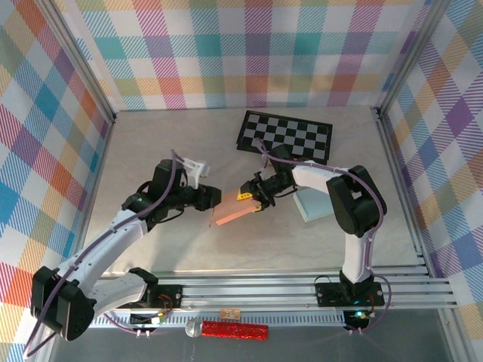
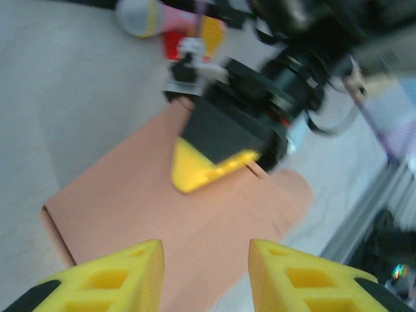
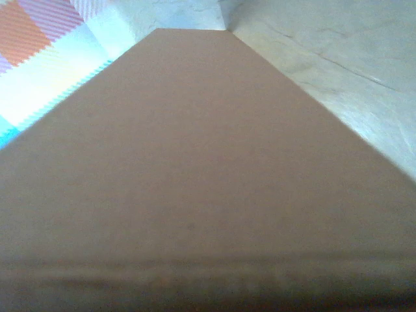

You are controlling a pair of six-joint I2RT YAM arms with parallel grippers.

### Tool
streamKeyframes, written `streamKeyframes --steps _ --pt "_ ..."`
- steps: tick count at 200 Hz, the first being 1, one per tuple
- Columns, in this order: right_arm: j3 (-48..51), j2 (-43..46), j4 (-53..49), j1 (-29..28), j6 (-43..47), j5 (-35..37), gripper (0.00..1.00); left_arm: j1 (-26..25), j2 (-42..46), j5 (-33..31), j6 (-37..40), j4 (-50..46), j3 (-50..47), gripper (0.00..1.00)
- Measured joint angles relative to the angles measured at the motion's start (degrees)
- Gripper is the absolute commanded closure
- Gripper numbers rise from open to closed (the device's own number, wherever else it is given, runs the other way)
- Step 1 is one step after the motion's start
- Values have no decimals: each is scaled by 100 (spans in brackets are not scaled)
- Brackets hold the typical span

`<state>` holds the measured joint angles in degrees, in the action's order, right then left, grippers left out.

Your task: Fold the paper box

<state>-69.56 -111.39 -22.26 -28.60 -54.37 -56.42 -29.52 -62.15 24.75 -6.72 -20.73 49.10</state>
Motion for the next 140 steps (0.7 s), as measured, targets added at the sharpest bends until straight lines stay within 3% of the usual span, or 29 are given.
streamKeyframes --steps 32,69,97,140 --pt "46 13 -345 258 -542 -334 57 -686 -413 -221 1392 -953 542 53" --pt "-46 9 -909 396 -852 -503 58 -949 -841 -629 2514 -1661 780 51" --pt "-63 -20 -1104 393 -1001 -588 57 -1029 -1119 -951 3034 -1827 820 41" --pt "-66 -55 -1215 393 -1123 -673 57 -1176 -1506 -1349 3348 -1751 820 39"
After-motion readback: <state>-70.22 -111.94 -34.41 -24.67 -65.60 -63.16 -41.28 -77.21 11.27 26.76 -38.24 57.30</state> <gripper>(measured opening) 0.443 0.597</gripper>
